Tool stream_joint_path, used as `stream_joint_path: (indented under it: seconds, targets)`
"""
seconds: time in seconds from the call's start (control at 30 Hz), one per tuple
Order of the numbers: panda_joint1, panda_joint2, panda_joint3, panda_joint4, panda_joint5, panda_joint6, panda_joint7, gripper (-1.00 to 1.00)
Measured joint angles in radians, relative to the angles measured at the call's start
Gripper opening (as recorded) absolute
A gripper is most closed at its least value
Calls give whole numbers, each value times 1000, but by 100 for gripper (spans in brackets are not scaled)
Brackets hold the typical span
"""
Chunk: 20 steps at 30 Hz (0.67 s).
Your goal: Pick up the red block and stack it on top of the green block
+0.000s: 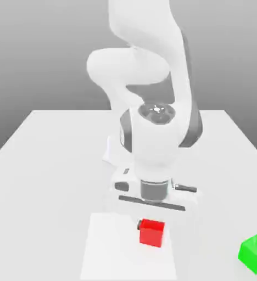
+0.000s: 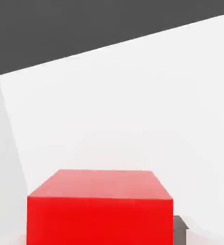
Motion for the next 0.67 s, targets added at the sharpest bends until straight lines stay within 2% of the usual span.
stream_joint_path:
  seconds: [0.1,0.4,0.53,0.57,0.67]
  targets:
    - [35,-24,40,50,-1,-77,-74,-100]
    - [182,118,226,364,-95,-264,-415,-100]
    - [230,247,199,402,-175,-179,-398,-100]
    - [239,271,189,405,-190,-159,-389,100]
    - [239,271,189,405,-190,-159,-389,100]
